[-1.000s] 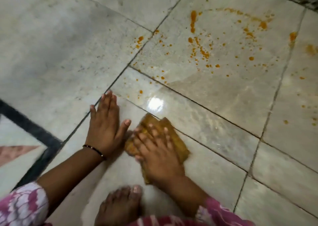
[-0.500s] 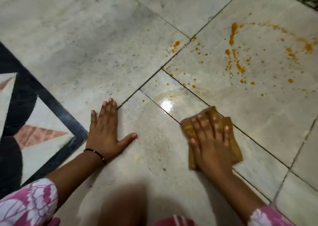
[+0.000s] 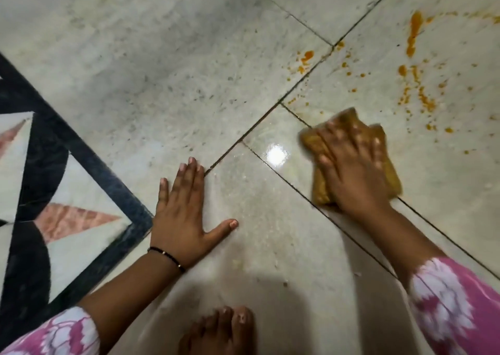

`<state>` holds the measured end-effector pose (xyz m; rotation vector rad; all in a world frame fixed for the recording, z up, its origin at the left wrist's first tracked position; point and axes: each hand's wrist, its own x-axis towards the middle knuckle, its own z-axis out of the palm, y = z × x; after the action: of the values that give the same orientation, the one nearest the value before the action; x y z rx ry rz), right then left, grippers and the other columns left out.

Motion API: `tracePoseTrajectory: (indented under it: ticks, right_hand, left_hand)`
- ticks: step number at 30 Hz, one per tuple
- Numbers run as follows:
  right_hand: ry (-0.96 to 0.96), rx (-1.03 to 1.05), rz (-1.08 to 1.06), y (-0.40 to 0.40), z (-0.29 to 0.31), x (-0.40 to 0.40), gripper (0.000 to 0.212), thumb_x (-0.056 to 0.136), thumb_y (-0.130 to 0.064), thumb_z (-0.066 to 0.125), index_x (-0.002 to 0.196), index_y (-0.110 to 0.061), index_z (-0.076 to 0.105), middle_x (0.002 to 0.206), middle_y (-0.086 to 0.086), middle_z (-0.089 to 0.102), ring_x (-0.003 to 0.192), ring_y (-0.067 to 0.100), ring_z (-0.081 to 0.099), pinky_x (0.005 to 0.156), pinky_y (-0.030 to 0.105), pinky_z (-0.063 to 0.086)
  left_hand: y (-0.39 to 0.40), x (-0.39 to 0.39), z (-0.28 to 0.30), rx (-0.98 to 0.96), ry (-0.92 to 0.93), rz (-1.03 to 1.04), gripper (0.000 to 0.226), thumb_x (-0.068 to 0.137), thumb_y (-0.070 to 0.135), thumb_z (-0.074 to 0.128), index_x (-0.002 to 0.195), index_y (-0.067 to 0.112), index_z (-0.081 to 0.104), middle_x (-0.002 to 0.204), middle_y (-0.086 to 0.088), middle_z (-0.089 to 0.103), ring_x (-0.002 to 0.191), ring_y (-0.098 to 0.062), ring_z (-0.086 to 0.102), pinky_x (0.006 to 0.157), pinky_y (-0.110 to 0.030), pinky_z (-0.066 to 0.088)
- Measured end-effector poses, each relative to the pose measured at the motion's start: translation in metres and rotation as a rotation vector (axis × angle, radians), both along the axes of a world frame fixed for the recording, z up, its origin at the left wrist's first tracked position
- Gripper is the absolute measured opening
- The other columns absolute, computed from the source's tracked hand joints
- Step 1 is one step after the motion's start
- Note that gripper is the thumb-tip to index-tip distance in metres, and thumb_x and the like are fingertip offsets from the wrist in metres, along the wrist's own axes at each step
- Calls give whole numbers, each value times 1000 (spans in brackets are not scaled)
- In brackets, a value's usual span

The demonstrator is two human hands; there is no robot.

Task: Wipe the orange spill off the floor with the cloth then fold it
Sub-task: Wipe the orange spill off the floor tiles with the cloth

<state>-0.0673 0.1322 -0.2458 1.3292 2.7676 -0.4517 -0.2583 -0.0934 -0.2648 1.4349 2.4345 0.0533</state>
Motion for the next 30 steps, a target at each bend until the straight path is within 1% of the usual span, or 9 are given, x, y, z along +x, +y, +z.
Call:
tracePoseTrajectory:
  ticks: [4,7,10,13,16,20,25,27,30]
  right_hand:
    - [-54,30,19,-64,4,34,56,94,-44,24,147,-27,31,154,-4,29,143,24,12,115,47,-1]
    - [-58,39,200,-93,-2,-3,55,93,-43,29,146,-27,34,152,-5,34,142,27,16,113,52,3]
    - [-20,28,317,-60,-8,-57,55,94,-45,25,146,-30,32,154,-8,30,144,24,16,113,49,-5]
    - [-26,7,185,4,-8,-69,53,98,-45,23,150,-33,20,158,-11,16,146,18,4,112,41,-14]
    - [-36,9,-41,39,-5,-12,52,99,-45,24,149,-35,19,158,-12,14,146,16,3,116,44,-7]
    - [-96,51,-190,-10,2,65,58,93,-47,21,148,-29,28,155,-5,25,143,23,14,115,51,3]
    - [-75,88,61,-60,-4,22,55,93,-41,31,144,-24,38,149,-3,38,139,28,25,113,53,6]
    - [-36,89,147,-31,-7,-12,54,94,-43,28,145,-26,37,150,-6,37,140,25,25,114,52,1]
    - [-54,42,30,31,-6,-26,57,93,-49,21,148,-33,25,155,-12,24,144,19,15,115,47,-7]
  left_hand:
    - [1,0,2,-4,-13,3,105,78,84,19,151,12,-1,159,-5,-7,146,-17,-10,117,-44,-7]
    - [4,2,8,21,-39,-3,106,77,84,19,151,11,-1,159,-5,-7,146,-17,-10,115,-47,-13]
    - [23,4,13,104,-63,-102,104,79,81,22,151,8,6,159,-8,0,147,-21,-3,115,-48,-14]
    - [58,3,16,163,-61,-178,107,77,82,25,151,6,5,159,-8,-3,147,-21,-5,115,-46,-14]
    - [91,5,15,160,-62,-216,112,74,85,22,150,6,1,158,-8,-9,146,-21,-10,115,-46,-15]
    - [109,10,7,91,2,-261,115,71,89,14,151,8,0,159,-8,-6,146,-20,-6,113,-47,-19]
    - [108,9,3,53,20,-300,115,72,90,14,150,5,8,159,-11,3,146,-22,2,115,-47,-14]
    - [109,9,2,52,21,-307,115,72,89,14,150,5,11,158,-12,6,146,-22,5,115,-47,-12]
    - [109,8,3,53,9,-321,113,73,89,13,150,7,10,159,-10,5,146,-21,3,115,-47,-10]
